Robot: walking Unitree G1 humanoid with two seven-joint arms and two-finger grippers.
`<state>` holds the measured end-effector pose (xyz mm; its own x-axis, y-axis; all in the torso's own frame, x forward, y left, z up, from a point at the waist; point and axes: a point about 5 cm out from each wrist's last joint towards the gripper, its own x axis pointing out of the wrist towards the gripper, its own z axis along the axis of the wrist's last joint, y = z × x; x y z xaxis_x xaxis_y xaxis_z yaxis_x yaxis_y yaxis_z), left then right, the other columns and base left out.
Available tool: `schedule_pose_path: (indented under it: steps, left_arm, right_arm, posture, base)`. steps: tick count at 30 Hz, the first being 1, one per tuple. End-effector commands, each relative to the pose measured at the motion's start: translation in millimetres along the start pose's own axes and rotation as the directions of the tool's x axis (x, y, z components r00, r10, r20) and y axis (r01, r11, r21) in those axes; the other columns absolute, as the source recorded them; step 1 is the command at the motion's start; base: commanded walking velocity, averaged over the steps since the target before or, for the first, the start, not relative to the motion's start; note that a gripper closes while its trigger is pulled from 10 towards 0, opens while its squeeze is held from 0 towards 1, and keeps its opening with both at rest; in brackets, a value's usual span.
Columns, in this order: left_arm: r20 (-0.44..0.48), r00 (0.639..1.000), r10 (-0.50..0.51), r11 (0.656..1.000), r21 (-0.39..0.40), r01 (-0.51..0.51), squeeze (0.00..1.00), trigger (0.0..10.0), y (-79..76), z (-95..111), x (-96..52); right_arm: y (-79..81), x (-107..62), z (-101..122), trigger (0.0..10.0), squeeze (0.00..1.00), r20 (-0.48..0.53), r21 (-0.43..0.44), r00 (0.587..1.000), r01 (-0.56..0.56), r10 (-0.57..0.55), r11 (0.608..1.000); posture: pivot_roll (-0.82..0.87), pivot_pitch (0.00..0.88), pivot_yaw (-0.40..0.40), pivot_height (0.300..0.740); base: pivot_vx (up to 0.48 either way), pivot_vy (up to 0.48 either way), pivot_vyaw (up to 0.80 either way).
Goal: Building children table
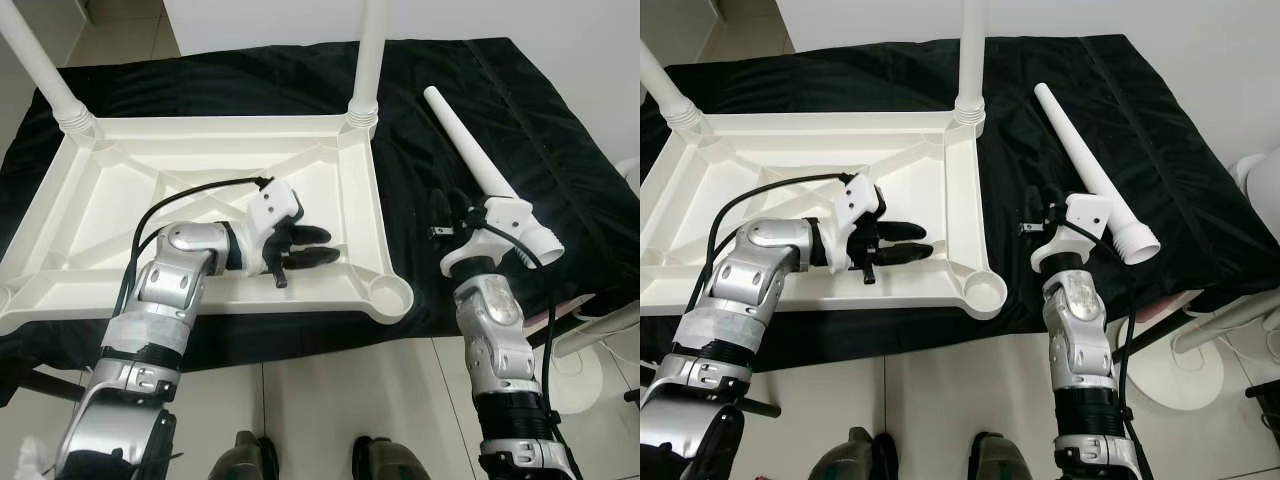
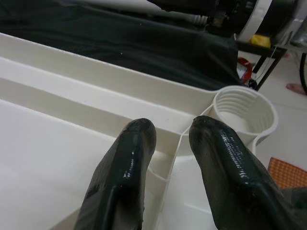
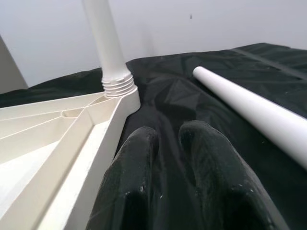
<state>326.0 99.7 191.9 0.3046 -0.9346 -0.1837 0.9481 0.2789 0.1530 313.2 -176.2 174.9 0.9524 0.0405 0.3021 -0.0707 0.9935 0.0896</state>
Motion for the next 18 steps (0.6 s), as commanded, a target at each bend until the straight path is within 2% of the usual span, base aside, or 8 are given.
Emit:
schedule_pose_path:
  steps: [1,3,7,11,12,13,15,18]
  left_arm:
    - [0.017,0.923,0.383,0.923,-0.023,-0.383,0.00,10.0,19.6,3,-6.5]
    - [0.060,0.886,0.460,0.888,-0.045,-0.458,0.00,10.0,23.5,10,-7.3]
    - [0.088,0.848,0.522,0.851,-0.109,-0.513,0.00,10.0,23.1,13,-4.6]
    - [0.084,0.839,0.538,0.840,-0.130,-0.526,0.00,10.0,22.7,12,-3.9]
    - [0.086,0.818,0.569,0.819,-0.146,-0.554,0.00,10.0,24.2,12,-4.4]
    - [0.091,0.794,0.601,0.795,-0.167,-0.583,0.00,10.0,26.4,14,-5.4]
    - [0.108,0.764,0.637,0.768,-0.174,-0.616,0.00,10.0,28.8,19,-6.4]
    - [0.111,0.761,0.639,0.767,-0.168,-0.619,0.00,10.0,28.6,21,-6.2]
  right_arm:
    - [-2.3,0.3,-3,10.0,0.00,-0.007,-0.008,1.000,0.018,-0.018,1.000]
    - [-7.0,2.6,-4,10.0,0.00,-0.013,-0.024,0.998,0.056,-0.056,0.998]
    - [-14.2,3.6,-7,10.0,0.00,-0.028,-0.027,0.994,0.105,-0.106,0.994]
    - [-15.1,3.6,-7,10.0,0.00,-0.025,-0.015,0.994,0.109,-0.110,0.994]
    - [-17.2,4.0,-6,10.0,0.00,-0.021,-0.025,0.993,0.119,-0.119,0.993]
    - [-21.3,4.4,-5,10.0,1.00,-0.017,-0.027,0.992,0.127,-0.127,0.992]
    - [-32.8,4.5,-2,10.0,1.00,-0.007,-0.045,0.987,0.162,-0.163,0.986]
    - [-37.6,4.5,-1,10.0,1.00,-0.001,-0.048,0.984,0.180,-0.180,0.982]
  posture:
    - [-0.08,0.087,0.030,0.740]
    - [-0.08,0.081,0.027,0.740]
    - [-0.08,0.060,0.024,0.740]
    - [-0.08,0.059,0.025,0.740]
    - [-0.08,0.059,0.025,0.740]
    - [-0.08,0.048,0.022,0.740]
    - [-0.08,0.048,0.022,0.740]
    - [-0.08,0.048,0.022,0.740]
  base:
    - [0.000,0.000,0.00]
    - [0.000,0.000,0.00]
    - [0.000,0.000,0.00]
    - [0.000,0.000,0.00]
    - [0.000,0.000,0.00]
    - [0.000,0.000,0.00]
    - [0.000,0.000,0.00]
    - [0.000,0.000,0.00]
